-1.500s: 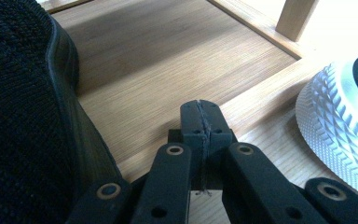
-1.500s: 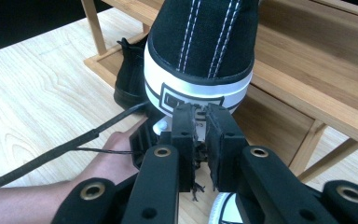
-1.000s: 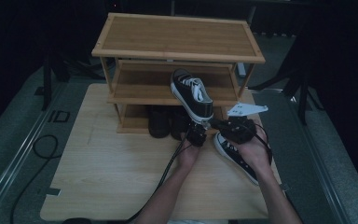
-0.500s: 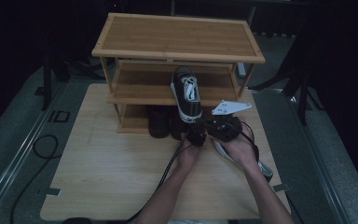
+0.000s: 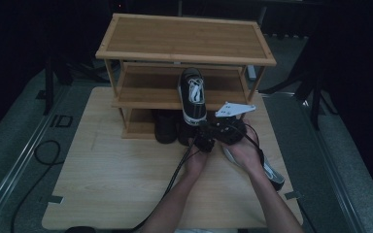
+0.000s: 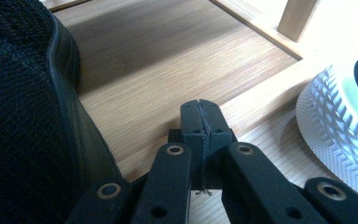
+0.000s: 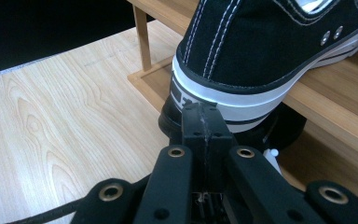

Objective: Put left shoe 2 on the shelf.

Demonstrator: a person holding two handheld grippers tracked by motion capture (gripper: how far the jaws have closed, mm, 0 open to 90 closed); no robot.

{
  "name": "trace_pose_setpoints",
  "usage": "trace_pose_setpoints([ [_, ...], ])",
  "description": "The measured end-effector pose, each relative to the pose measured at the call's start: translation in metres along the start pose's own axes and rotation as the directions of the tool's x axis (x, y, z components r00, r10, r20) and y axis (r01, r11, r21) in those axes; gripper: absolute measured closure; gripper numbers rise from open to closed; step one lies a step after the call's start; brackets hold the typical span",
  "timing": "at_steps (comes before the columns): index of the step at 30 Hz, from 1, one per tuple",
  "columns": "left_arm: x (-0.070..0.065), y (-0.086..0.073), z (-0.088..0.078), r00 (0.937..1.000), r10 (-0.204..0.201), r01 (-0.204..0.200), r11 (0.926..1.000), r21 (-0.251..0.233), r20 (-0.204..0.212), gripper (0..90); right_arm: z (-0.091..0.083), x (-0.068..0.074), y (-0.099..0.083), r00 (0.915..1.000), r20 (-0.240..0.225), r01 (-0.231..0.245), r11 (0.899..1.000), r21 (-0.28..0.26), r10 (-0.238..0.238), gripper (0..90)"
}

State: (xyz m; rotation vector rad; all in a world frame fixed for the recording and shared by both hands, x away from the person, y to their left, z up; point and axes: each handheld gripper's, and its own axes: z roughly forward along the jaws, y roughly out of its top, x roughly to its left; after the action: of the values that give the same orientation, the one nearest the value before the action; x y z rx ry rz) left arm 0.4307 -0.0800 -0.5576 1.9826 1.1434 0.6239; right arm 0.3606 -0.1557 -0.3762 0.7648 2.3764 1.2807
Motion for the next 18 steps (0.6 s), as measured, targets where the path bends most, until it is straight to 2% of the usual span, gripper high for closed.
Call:
trace_pose_setpoints([
  [18, 0.0, -0.001, 0.0, 0.9999, -0.007, 0.007, 1.0, -0.007, 0.009, 90.0, 0.023, -0.008, 0.011, 0.9996, 0.028, 0.003, 1.0, 0.001, -0.003, 90.0],
])
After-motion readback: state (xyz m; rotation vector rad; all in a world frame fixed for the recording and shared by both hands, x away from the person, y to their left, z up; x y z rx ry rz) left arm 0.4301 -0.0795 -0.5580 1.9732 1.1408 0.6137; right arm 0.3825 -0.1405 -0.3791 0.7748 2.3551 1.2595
